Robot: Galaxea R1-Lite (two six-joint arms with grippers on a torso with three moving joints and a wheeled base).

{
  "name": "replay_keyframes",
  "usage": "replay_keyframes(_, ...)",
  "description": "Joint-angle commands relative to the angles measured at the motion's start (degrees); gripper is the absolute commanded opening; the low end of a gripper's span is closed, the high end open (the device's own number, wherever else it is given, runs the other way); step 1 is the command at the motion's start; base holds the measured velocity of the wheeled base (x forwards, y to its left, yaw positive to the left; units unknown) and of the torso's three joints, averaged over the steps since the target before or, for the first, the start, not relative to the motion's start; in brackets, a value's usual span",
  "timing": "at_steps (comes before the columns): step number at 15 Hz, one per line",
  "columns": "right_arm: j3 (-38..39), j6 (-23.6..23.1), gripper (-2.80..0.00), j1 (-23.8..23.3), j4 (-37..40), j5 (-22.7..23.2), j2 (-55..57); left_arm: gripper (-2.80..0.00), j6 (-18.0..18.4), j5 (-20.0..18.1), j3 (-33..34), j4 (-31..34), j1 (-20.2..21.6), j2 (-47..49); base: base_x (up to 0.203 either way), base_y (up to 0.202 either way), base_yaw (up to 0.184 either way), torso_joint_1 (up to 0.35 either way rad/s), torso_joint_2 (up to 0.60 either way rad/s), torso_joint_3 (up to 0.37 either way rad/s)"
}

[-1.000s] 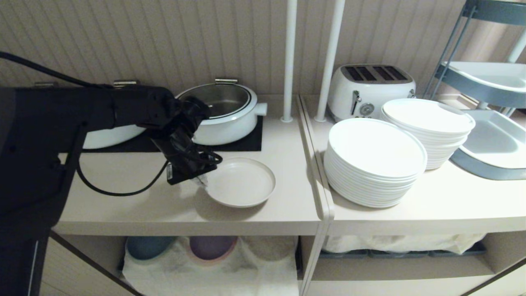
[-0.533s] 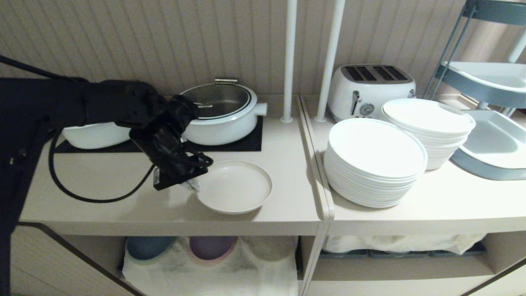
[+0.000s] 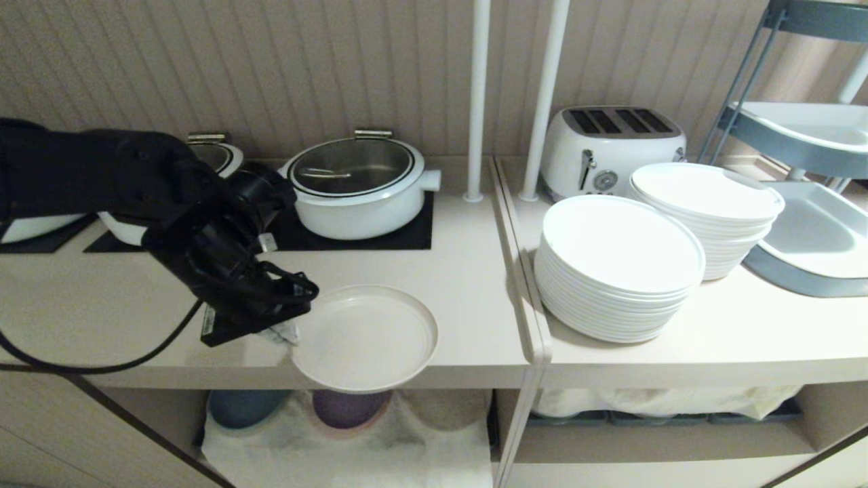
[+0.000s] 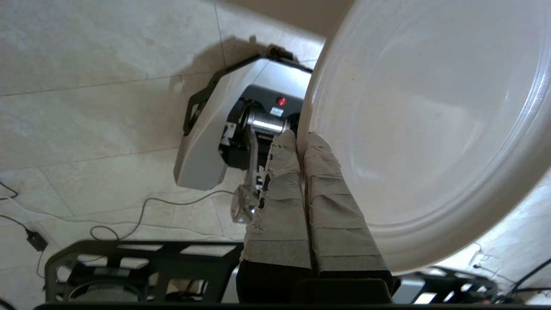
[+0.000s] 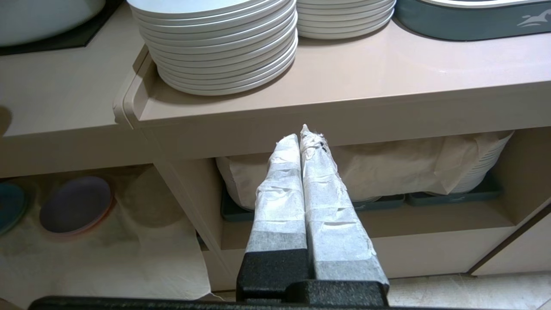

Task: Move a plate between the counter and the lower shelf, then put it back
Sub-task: Put the plate in the cupboard

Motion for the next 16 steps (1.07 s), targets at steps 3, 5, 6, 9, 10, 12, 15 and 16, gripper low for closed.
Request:
replay_keyframes(3, 0.0, 0.0, -2.8, 0.0, 0.0, 0.0, 0.0, -2.8, 1.4, 0.0, 14.8, -5.1, -0.3, -12.4, 0.0, 0.0, 0.0, 0.0, 0.0, 0.0)
replay_keyframes(5, 0.0, 0.0, -2.8, 0.0, 0.0, 0.0, 0.0, -2.8, 2.4, 0.0, 19.4, -6.8, -0.4, -17.4, 0.0, 0.0, 0.0, 0.0, 0.0, 0.0)
replay_keyframes(6, 0.0, 0.0, -2.8, 0.0, 0.0, 0.0, 0.0, -2.8, 2.6, 0.0, 21.2, -7.1, -0.4, -19.5, 0.0, 0.0, 0.0, 0.0, 0.0, 0.0)
replay_keyframes(9, 0.0, 0.0, -2.8, 0.0, 0.0, 0.0, 0.0, -2.8, 2.8, -0.6, 25.7, -7.3, -0.3, -24.8, 0.0, 0.0, 0.0, 0.0, 0.0, 0.0)
replay_keyframes(10, 0.0, 0.0, -2.8, 0.0, 0.0, 0.0, 0.0, -2.8, 2.8, -1.0, 27.8, -7.4, -0.3, -26.7, 0.0, 0.0, 0.0, 0.0, 0.0, 0.0)
replay_keyframes(12, 0.0, 0.0, -2.8, 0.0, 0.0, 0.0, 0.1, -2.8, 2.9, -1.4, 31.4, -7.4, -0.3, -29.6, 0.0, 0.0, 0.0, 0.0, 0.0, 0.0)
replay_keyframes(15, 0.0, 0.0, -2.8, 0.0, 0.0, 0.0, 0.0, -2.8, 3.4, -1.6, 35.6, -7.6, -0.3, -32.4, 0.0, 0.0, 0.0, 0.0, 0.0, 0.0)
replay_keyframes(16, 0.0, 0.0, -2.8, 0.0, 0.0, 0.0, 0.0, -2.8, 3.9, -1.6, 37.2, -8.3, -0.2, -33.1, 0.0, 0.0, 0.0, 0.0, 0.0, 0.0)
